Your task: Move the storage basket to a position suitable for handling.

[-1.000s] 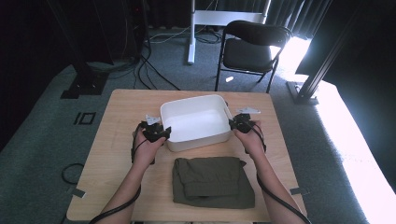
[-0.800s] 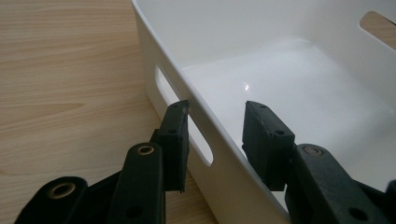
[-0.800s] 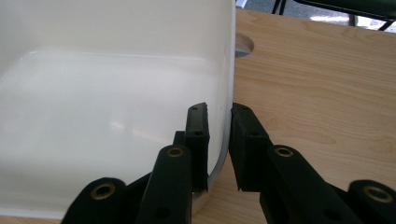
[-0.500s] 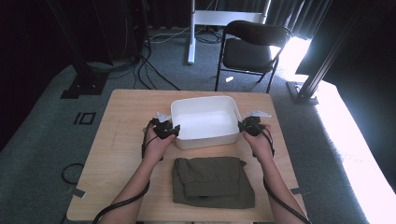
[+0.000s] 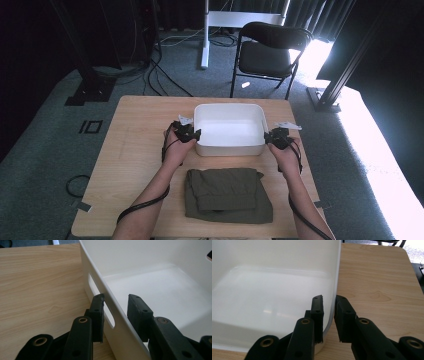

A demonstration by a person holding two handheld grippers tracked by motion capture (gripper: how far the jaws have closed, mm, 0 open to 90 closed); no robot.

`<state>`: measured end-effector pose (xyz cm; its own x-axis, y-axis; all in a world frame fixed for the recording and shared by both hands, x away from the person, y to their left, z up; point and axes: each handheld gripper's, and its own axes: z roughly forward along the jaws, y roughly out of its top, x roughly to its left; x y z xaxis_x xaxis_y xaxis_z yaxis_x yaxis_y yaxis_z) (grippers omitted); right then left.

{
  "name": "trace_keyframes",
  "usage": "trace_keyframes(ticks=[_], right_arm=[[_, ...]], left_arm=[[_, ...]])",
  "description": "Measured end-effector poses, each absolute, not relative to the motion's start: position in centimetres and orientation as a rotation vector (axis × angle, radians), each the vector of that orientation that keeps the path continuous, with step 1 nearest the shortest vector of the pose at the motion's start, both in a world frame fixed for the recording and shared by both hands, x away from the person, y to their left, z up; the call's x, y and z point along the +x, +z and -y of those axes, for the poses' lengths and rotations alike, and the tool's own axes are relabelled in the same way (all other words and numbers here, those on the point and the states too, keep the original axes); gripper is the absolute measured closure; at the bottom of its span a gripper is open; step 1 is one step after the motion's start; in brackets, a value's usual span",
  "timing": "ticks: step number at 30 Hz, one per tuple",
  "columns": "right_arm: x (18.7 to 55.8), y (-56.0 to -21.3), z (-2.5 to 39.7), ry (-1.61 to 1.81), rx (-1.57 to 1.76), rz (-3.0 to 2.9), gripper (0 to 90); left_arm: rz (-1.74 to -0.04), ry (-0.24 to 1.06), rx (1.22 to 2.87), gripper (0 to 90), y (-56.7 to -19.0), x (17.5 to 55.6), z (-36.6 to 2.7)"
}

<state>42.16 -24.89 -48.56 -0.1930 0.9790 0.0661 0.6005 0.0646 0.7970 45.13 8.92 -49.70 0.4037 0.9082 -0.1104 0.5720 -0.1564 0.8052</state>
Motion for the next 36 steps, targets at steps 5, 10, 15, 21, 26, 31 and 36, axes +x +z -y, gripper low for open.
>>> trace_keyframes(ticks=[5, 10, 15, 21, 26, 31, 36], right_arm=[[41.7, -48.7, 25.6, 1.005, 1.601, -1.813, 77.6], [41.7, -48.7, 25.7, 1.006, 1.598, -1.815, 77.3], [41.8, -48.7, 25.8, 1.013, 1.548, -1.815, 62.8], [42.0, -48.6, 26.0, 1.076, 1.433, -1.792, 42.1], [42.1, -48.3, 25.8, 1.146, 1.44, -1.795, 21.9], [42.1, -48.1, 25.5, 1.145, 1.433, -1.79, 16.1], [41.9, -47.5, 25.1, 1.196, 1.434, -1.789, 15.7]], left_arm=[[-1.264, 0.526, 1.853, 69.9, -49.7, 45.4, -8.3], [-1.262, 0.516, 1.846, 69.7, -49.8, 45.2, -8.4], [-1.247, 0.48, 1.856, 65.9, -49.6, 45.2, -8.6], [-1.209, 0.484, 1.854, 37.3, -49.3, 44.9, -8.7], [-1.189, 0.455, 1.857, 28.6, -48.7, 44.5, -9.1], [-1.141, 0.43, 1.88, 19.4, -48.0, 43.3, -9.7], [-1.129, 0.401, 1.848, 19.4, -47.1, 42.2, -10.4]])
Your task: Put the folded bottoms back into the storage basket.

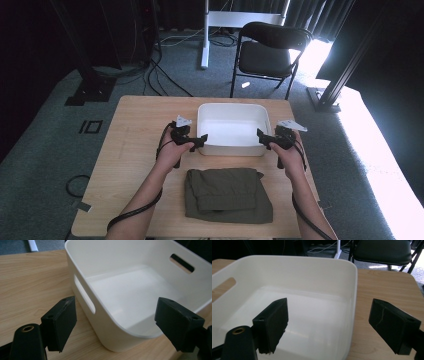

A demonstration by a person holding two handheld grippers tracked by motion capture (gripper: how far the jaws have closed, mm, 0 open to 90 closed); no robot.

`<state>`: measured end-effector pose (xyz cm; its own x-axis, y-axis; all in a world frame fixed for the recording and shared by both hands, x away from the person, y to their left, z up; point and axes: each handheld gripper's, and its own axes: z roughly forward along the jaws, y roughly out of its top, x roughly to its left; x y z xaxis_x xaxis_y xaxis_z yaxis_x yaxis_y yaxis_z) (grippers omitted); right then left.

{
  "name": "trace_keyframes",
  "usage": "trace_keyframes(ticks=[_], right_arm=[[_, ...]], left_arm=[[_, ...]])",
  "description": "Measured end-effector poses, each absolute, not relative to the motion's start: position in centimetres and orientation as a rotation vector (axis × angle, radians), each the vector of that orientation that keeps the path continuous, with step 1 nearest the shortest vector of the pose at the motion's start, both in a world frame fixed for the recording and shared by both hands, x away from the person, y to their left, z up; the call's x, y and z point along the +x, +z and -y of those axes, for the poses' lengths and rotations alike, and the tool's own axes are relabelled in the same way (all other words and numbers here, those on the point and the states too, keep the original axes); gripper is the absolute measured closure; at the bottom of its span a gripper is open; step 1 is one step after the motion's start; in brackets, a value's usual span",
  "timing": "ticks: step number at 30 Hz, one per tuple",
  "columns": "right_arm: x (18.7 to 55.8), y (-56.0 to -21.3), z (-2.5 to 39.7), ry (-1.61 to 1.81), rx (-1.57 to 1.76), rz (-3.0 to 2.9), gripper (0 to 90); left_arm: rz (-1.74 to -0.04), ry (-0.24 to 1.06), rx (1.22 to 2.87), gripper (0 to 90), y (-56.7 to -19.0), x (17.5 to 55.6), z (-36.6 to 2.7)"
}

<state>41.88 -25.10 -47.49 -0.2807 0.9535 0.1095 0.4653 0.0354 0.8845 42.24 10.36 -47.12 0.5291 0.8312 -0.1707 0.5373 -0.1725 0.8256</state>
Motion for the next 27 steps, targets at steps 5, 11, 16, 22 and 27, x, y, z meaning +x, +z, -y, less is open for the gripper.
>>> trace_keyframes(ticks=[5, 11, 16, 22, 27], right_arm=[[41.3, -46.7, 24.8, 1.192, 1.411, -1.799, 15.7], [40.4, -45.9, 24.6, 1.229, 1.396, -1.798, 15.7], [39.4, -45.5, 24.6, 1.245, 1.376, -1.809, 15.7], [37.9, -45.0, 24.7, 1.263, 1.336, -1.818, 15.6], [36.7, -44.9, 24.8, 1.26, 1.309, -1.836, 14.0]], left_arm=[[-1.124, 0.404, 1.835, 19.4, -46.3, 41.6, -10.6], [-1.106, 0.407, 1.836, 19.2, -45.4, 40.8, -10.7], [-1.095, 0.409, 1.842, 17.7, -44.8, 40.0, -10.8], [-1.068, 0.407, 1.865, 17.6, -44.5, 38.7, -11.1], [-1.054, 0.388, 1.868, 16.0, -44.9, 37.5, -11.3]])
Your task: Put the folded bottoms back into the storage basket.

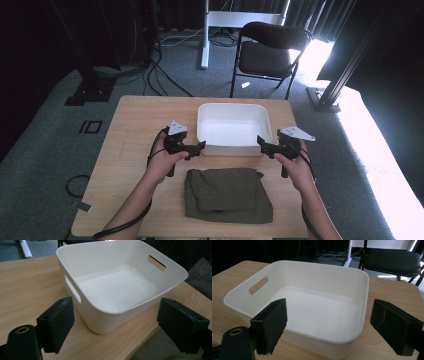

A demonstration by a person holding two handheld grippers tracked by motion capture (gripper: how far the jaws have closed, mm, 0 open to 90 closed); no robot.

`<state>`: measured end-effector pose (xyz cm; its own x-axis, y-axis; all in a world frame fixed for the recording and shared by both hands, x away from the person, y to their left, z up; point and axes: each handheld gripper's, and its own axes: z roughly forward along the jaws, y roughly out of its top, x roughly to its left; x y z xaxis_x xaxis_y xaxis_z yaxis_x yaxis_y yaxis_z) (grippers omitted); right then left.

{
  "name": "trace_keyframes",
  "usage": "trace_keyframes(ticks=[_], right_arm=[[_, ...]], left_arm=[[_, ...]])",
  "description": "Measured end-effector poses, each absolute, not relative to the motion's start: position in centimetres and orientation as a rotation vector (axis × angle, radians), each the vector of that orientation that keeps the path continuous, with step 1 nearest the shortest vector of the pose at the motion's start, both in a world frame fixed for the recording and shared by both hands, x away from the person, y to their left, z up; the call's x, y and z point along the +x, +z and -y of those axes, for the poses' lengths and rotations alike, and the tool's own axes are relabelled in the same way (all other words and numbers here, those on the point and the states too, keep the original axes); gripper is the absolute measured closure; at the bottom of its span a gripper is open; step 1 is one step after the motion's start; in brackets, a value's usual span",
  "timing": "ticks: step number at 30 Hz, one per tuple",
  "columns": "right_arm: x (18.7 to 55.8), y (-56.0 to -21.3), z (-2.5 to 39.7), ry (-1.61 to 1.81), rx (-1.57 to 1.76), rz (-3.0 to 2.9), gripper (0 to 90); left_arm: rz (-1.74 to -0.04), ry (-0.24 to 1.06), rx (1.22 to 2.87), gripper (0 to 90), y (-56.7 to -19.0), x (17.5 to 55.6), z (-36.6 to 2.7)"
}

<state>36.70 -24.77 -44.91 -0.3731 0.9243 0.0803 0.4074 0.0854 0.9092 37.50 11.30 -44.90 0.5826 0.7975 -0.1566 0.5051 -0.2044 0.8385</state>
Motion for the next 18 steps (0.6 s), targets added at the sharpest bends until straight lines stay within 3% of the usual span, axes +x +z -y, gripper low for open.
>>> trace_keyframes(ticks=[18], right_arm=[[33.0, -47.1, 24.5, 1.273, 1.281, -1.908, 13.6]], left_arm=[[-1.009, 0.4, 1.891, 15.4, -46.5, 34.3, -11.3]])
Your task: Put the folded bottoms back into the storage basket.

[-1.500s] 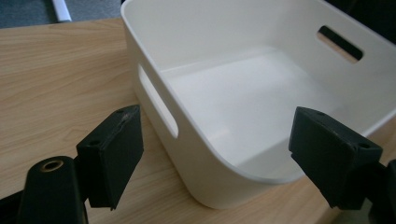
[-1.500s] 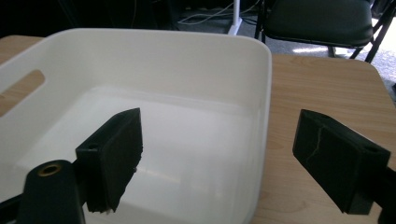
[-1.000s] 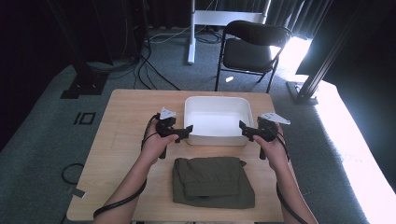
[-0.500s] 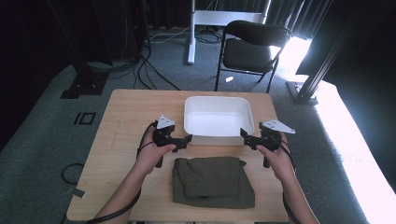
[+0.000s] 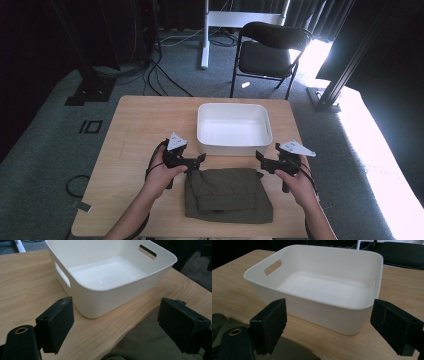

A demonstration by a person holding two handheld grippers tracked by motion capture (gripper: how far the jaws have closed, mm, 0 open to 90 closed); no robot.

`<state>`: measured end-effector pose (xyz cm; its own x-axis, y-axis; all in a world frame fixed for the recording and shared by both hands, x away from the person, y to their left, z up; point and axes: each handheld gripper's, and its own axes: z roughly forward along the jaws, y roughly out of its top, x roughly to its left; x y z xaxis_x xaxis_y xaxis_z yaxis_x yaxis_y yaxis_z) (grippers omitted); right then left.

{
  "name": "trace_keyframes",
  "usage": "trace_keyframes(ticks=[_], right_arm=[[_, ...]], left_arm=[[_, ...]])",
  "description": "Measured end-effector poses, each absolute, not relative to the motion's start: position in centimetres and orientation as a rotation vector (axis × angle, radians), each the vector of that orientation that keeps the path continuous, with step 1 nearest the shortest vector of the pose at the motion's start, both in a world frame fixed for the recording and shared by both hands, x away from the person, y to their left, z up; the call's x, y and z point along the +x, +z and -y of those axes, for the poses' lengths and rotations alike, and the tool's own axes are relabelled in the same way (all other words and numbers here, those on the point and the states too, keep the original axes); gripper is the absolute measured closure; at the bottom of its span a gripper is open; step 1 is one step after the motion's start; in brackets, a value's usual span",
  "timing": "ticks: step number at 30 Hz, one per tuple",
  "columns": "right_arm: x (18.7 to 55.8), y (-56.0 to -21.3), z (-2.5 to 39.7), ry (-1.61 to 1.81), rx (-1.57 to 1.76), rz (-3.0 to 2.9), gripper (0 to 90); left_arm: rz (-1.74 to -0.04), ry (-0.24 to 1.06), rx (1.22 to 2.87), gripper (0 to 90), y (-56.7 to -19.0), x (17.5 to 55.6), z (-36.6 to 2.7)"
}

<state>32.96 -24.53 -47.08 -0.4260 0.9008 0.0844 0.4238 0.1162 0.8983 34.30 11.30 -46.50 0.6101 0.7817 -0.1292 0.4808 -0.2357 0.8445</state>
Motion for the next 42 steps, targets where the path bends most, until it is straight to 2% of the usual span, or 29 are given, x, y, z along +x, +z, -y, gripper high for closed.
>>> trace_keyframes(ticks=[17, 29, 36, 42], right_arm=[[29.6, -51.9, 23.3, 1.202, 1.285, -2.054, 13.6], [28.4, -54.9, 22.1, 1.174, 1.333, -2.125, 13.6], [28.2, -55.6, 22.2, 1.17, 1.375, -2.132, 13.7], [28.3, -56.1, 22.2, 1.143, 1.385, -2.143, 12.8]], left_arm=[[-1.034, 0.289, 1.986, 15.4, -49.9, 31.1, -10.7], [-1.087, 0.213, 2.021, 15.4, -52.3, 29.1, -10.6], [-1.136, 0.189, 2.005, 15.4, -53.3, 28.6, -10.8], [-1.113, 0.189, 2.005, 15.5, -54.1, 28.7, -10.8]])
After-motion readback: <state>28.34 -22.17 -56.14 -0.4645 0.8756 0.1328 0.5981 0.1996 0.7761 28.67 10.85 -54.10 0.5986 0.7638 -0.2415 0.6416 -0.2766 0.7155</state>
